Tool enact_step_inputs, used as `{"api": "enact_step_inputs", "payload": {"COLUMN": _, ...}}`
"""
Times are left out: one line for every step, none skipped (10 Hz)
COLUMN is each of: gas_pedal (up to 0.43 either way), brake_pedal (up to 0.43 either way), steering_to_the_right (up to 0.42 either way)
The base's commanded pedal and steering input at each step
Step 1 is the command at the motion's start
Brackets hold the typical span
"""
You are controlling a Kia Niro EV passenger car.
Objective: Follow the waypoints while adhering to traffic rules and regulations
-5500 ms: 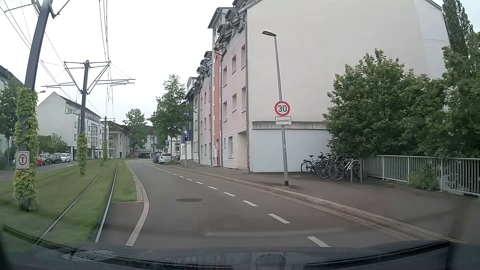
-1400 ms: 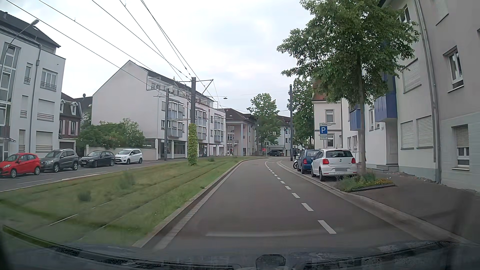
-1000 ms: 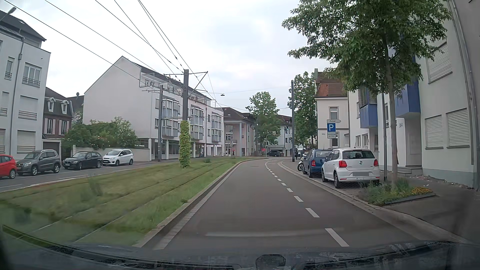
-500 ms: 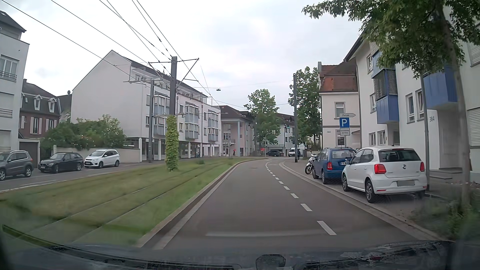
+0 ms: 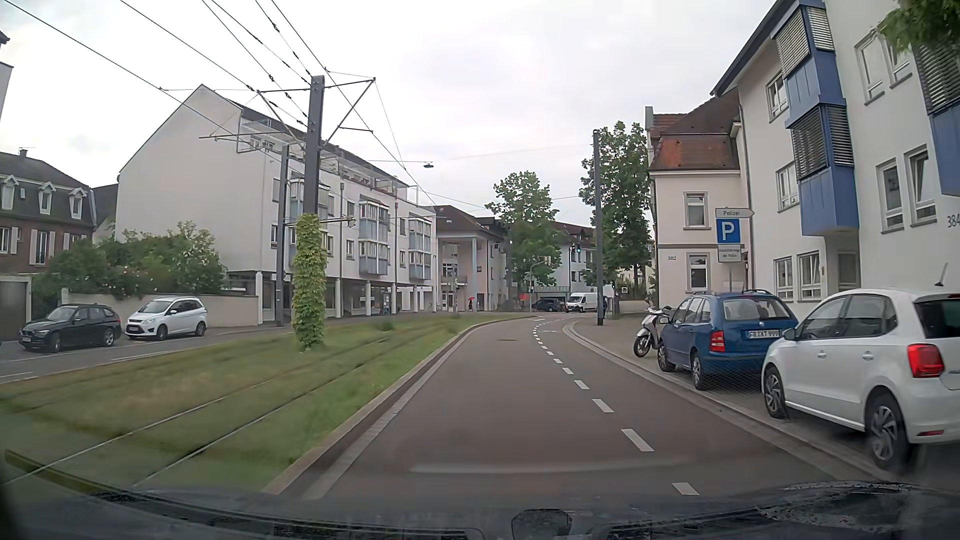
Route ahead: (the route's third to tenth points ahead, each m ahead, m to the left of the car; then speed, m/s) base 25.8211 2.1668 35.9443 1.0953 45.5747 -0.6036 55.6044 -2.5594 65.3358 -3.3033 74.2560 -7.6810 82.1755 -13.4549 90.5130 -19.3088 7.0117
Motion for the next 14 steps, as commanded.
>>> {"api": "enact_step_inputs", "payload": {"gas_pedal": 0.118, "brake_pedal": 0.000, "steering_to_the_right": 0.002}}
{"api": "enact_step_inputs", "payload": {"gas_pedal": 0.118, "brake_pedal": 0.000, "steering_to_the_right": 0.002}}
{"api": "enact_step_inputs", "payload": {"gas_pedal": 0.110, "brake_pedal": 0.000, "steering_to_the_right": 0.002}}
{"api": "enact_step_inputs", "payload": {"gas_pedal": 0.110, "brake_pedal": 0.000, "steering_to_the_right": 0.002}}
{"api": "enact_step_inputs", "payload": {"gas_pedal": 0.110, "brake_pedal": 0.000, "steering_to_the_right": 0.002}}
{"api": "enact_step_inputs", "payload": {"gas_pedal": 0.110, "brake_pedal": 0.000, "steering_to_the_right": 0.002}}
{"api": "enact_step_inputs", "payload": {"gas_pedal": 0.110, "brake_pedal": 0.000, "steering_to_the_right": 0.002}}
{"api": "enact_step_inputs", "payload": {"gas_pedal": 0.110, "brake_pedal": 0.000, "steering_to_the_right": 0.002}}
{"api": "enact_step_inputs", "payload": {"gas_pedal": 0.110, "brake_pedal": 0.000, "steering_to_the_right": 0.002}}
{"api": "enact_step_inputs", "payload": {"gas_pedal": 0.098, "brake_pedal": 0.000, "steering_to_the_right": 0.002}}
{"api": "enact_step_inputs", "payload": {"gas_pedal": 0.087, "brake_pedal": 0.000, "steering_to_the_right": 0.002}}
{"api": "enact_step_inputs", "payload": {"gas_pedal": 0.087, "brake_pedal": 0.000, "steering_to_the_right": 0.002}}
{"api": "enact_step_inputs", "payload": {"gas_pedal": 0.087, "brake_pedal": 0.000, "steering_to_the_right": 0.002}}
{"api": "enact_step_inputs", "payload": {"gas_pedal": 0.087, "brake_pedal": 0.000, "steering_to_the_right": 0.002}}
